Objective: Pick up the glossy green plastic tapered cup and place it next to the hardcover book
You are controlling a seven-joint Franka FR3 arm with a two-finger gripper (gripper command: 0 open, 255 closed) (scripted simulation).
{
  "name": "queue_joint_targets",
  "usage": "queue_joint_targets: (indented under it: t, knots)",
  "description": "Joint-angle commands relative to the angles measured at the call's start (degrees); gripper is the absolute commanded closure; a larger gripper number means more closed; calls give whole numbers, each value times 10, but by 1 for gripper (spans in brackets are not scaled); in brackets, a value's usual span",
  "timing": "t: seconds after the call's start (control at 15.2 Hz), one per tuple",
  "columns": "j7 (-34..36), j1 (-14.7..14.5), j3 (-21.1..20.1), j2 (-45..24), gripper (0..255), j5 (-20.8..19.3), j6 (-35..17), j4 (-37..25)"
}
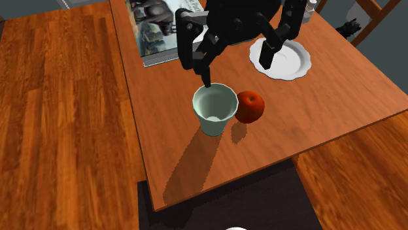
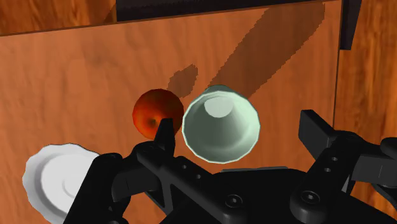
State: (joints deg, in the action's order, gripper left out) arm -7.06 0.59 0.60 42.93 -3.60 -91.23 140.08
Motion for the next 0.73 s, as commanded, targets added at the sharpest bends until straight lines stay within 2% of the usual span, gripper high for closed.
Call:
queue_joint_targets:
  t: [0.0, 0.33, 0.66]
  knots:
    - [0, 0, 0, 0, 0, 0, 0, 0]
    - [48, -9, -41, -34, 0, -2, -109, 65]
    - [104, -13, -83, -99, 0, -14, -223, 108]
